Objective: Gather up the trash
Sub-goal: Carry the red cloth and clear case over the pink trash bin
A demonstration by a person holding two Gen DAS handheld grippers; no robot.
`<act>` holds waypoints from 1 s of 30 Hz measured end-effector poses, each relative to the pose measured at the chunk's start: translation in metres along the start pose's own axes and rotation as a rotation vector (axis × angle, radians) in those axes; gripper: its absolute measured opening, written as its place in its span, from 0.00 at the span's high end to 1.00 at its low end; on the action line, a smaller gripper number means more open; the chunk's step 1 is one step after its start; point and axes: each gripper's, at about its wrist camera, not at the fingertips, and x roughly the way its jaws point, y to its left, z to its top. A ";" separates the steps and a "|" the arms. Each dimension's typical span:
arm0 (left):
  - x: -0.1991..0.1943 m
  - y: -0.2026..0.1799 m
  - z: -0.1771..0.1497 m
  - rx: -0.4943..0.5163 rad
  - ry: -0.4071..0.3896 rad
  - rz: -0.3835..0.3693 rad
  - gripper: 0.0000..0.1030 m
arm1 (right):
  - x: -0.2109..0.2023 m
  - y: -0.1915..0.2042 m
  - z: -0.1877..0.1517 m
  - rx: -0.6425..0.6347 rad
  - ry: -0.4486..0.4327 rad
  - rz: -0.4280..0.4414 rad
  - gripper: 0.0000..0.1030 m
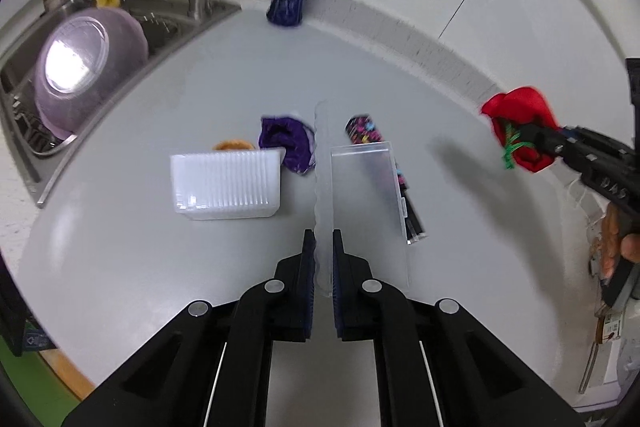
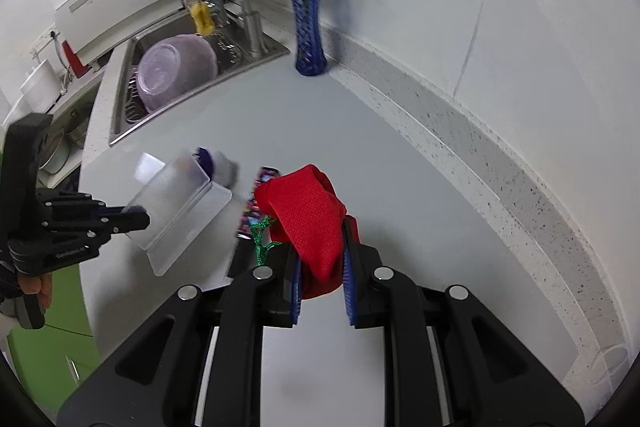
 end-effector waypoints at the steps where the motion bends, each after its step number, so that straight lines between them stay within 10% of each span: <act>1: -0.009 0.000 -0.001 0.001 -0.013 0.003 0.93 | -0.004 0.006 0.001 -0.010 -0.005 0.003 0.85; 12: -0.150 0.053 -0.063 -0.111 -0.178 0.139 0.93 | -0.034 0.141 0.012 -0.210 -0.059 0.161 0.85; 30: -0.347 0.188 -0.278 -0.495 -0.290 0.478 0.93 | -0.074 0.455 -0.030 -0.580 -0.049 0.545 0.85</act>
